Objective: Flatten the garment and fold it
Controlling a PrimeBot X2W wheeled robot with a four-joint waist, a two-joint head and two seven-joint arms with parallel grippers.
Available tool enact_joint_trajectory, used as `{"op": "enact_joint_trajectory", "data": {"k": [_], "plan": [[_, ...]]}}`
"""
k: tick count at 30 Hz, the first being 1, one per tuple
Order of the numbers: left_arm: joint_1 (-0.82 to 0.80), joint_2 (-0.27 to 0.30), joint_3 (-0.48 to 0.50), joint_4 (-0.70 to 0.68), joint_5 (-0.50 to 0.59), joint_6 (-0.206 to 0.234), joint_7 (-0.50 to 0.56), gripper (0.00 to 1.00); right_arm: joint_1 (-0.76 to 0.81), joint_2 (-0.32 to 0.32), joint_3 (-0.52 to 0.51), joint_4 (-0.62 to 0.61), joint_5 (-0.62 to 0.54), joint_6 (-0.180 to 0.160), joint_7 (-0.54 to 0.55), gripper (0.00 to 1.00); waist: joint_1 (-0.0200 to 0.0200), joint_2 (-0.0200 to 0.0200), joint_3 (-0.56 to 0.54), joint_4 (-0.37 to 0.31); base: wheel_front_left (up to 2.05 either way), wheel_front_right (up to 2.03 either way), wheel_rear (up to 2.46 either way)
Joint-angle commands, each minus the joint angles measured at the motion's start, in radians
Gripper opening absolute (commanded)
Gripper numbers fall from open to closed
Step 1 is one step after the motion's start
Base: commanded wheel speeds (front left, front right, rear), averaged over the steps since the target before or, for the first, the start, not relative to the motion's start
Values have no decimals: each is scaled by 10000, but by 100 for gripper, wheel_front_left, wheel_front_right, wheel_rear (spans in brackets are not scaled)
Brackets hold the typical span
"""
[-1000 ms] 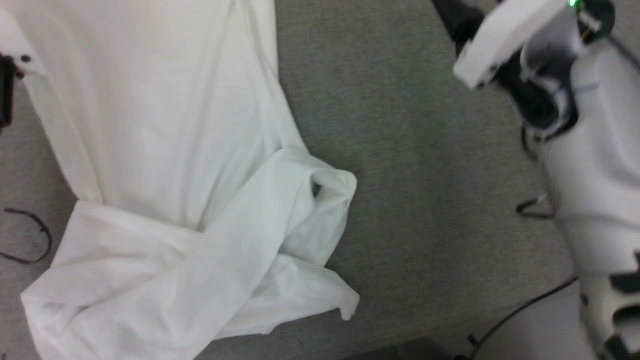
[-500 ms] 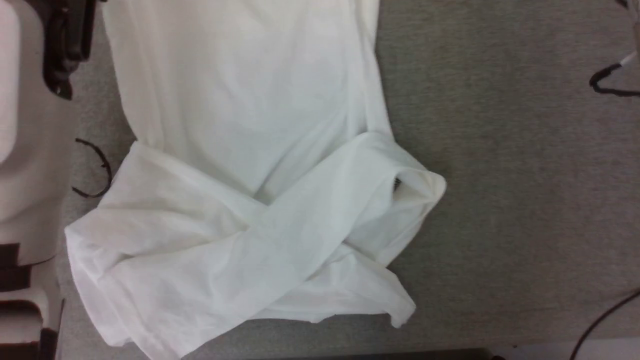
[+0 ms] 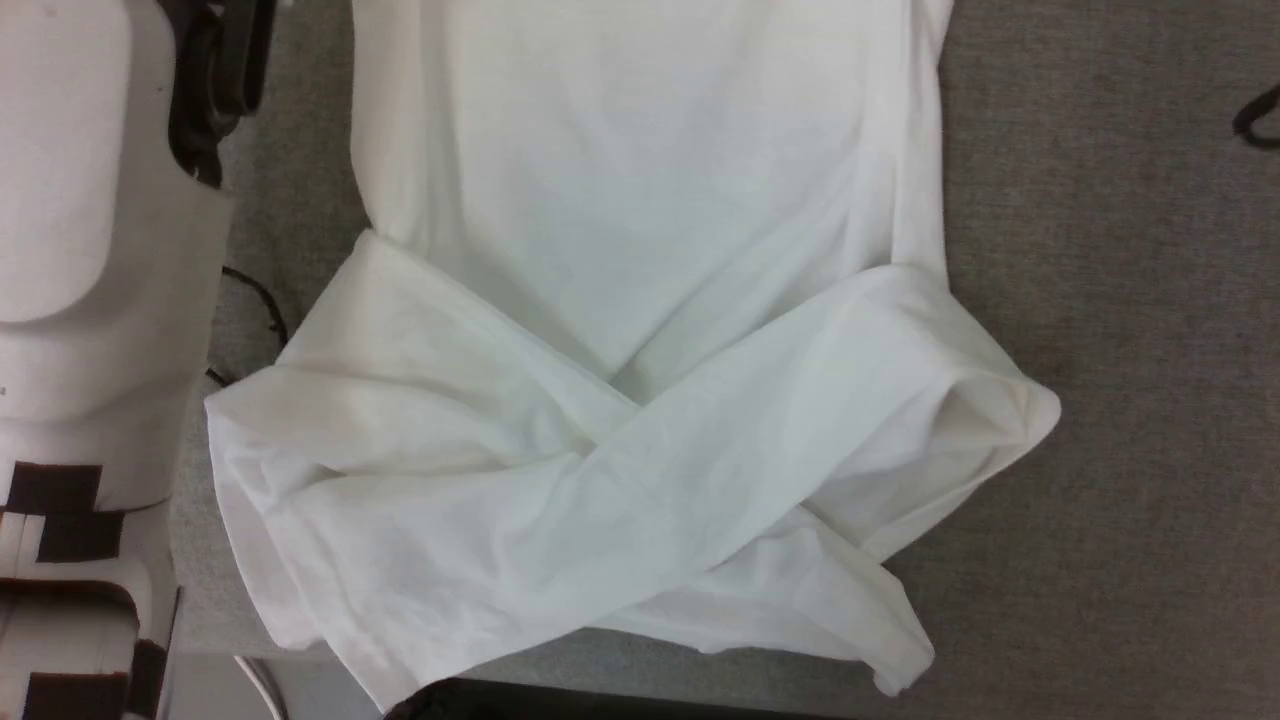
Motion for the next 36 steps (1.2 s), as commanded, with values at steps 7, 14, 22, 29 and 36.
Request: {"op": "enact_joint_trajectory", "data": {"k": [7, 14, 22, 29, 36], "plan": [[-51, -27, -35, 319, -123, -41, -167, 0, 785, 116, 761, 320, 509, -17, 1468, 0, 3, 0, 77, 32, 0, 0, 0], [-12, 226, 43, 694, -140, -18, -285, 0, 635, -364, 915, -690, 949, -17, -701, 0, 3, 0, -373, -213, 0, 0, 0], [110, 635, 213, 1182, -176, -26, -522, 0, 850, -795, 1369, -1985, 1926, -17, -2450, 0, 3, 0, -1333, -626, 0, 0, 0], [992, 1025, 567, 1216, -481, 33, -935, 0, 2174, -1499, 2501, -3877, 3282, -17, -3165, 0, 3, 0, -2541, -1014, 0, 0, 0], [3637, 1444, 1424, -48, -1209, 457, -1544, 0, 4475, -2675, 3631, -5954, 4325, -17, -4078, 0, 3, 0, -3719, -1318, 0, 0, 0]]}}
